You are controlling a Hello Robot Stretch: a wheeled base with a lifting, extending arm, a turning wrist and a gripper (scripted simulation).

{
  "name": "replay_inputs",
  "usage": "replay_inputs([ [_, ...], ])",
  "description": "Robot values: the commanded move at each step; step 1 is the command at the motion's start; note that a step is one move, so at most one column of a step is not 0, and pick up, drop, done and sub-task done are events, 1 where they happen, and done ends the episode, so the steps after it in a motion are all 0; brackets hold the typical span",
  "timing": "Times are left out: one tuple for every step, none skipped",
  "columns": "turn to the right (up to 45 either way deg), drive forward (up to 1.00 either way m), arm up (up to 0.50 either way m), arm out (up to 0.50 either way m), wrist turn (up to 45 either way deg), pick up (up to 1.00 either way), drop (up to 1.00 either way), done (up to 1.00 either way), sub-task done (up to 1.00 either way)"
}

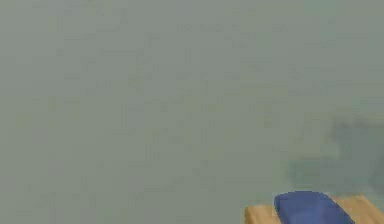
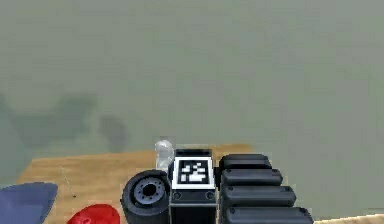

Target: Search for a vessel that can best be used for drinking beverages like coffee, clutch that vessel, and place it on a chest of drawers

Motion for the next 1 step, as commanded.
replay_inputs([
  [45.0, 0.0, 0.0, 0.0, 0.0, 0.0, 0.0, 0.0, 0.0],
])
